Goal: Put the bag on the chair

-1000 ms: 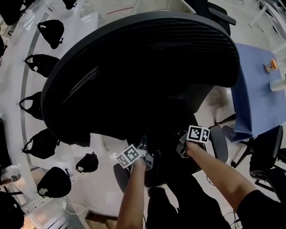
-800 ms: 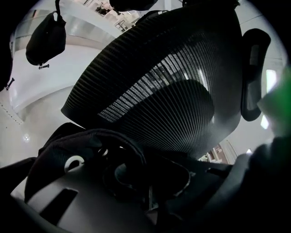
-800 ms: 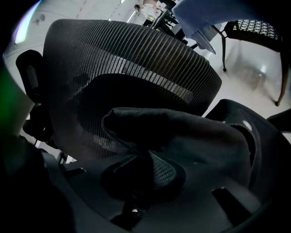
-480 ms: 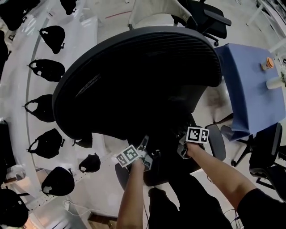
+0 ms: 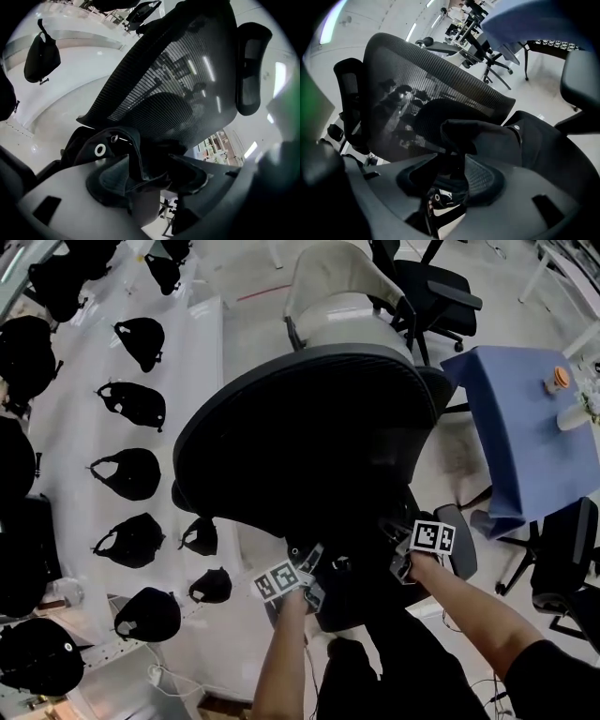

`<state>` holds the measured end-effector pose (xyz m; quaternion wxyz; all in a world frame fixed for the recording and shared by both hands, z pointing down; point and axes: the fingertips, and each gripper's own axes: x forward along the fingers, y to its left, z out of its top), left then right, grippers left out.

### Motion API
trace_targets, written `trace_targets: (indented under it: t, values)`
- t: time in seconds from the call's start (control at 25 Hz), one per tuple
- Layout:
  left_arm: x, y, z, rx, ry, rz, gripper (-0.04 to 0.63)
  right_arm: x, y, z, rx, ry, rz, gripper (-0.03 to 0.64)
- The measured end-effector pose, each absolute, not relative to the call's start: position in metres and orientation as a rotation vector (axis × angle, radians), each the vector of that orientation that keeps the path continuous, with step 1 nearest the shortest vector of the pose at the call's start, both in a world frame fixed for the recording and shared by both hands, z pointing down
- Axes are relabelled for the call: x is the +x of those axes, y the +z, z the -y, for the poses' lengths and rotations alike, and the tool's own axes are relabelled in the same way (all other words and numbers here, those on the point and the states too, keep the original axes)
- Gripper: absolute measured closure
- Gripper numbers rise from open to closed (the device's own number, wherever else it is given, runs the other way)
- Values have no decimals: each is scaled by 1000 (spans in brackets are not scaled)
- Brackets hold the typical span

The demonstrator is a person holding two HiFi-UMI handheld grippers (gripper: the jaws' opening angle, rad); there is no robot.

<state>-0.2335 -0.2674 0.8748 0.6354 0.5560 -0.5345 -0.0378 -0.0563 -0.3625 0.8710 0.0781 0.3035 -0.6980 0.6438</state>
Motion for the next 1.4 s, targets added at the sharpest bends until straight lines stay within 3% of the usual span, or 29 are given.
trace_targets:
  t: [0.48,1.2,1.4]
  values:
    - [-236,775,227,1383,-341,1285,360,-79,772,304,664,1684,2322,443]
    - [-158,564,55,1920,-324,1187,362,-70,607,129,718,1318,2554,449]
    - [-152,510,17,2075,-292,1210,400,-75,553,84,760,1254,2634,470]
